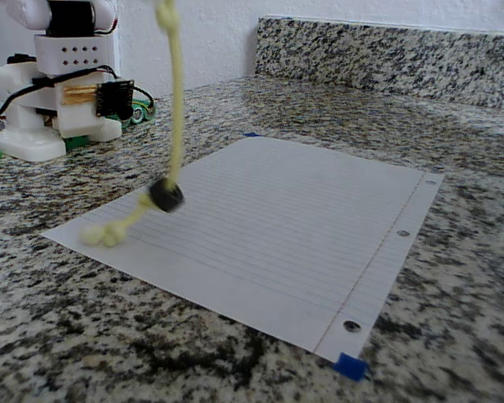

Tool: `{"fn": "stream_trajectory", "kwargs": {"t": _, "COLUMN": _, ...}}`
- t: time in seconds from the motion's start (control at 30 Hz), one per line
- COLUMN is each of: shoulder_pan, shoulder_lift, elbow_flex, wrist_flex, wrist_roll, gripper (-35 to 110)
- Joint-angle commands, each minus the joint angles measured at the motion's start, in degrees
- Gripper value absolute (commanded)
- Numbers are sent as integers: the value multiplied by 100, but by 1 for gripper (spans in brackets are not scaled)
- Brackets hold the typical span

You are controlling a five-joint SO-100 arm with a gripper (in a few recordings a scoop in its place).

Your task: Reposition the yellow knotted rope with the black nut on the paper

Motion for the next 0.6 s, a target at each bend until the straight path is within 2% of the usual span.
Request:
{"fn": "stream_trajectory", "kwargs": {"t": 0.0, "shoulder_pan": -387, "shoulder_lift": 457, "elbow_flex": 343, "wrist_flex": 176, "wrist_roll": 431, "gripper": 0}}
{"fn": "stream_trajectory", "kwargs": {"t": 0.33, "shoulder_pan": -976, "shoulder_lift": 984, "elbow_flex": 1011, "wrist_flex": 457, "wrist_roll": 2118, "gripper": 0}}
{"fn": "stream_trajectory", "kwargs": {"t": 0.57, "shoulder_pan": -1749, "shoulder_lift": 1028, "elbow_flex": 1169, "wrist_flex": 466, "wrist_roll": 2769, "gripper": 0}}
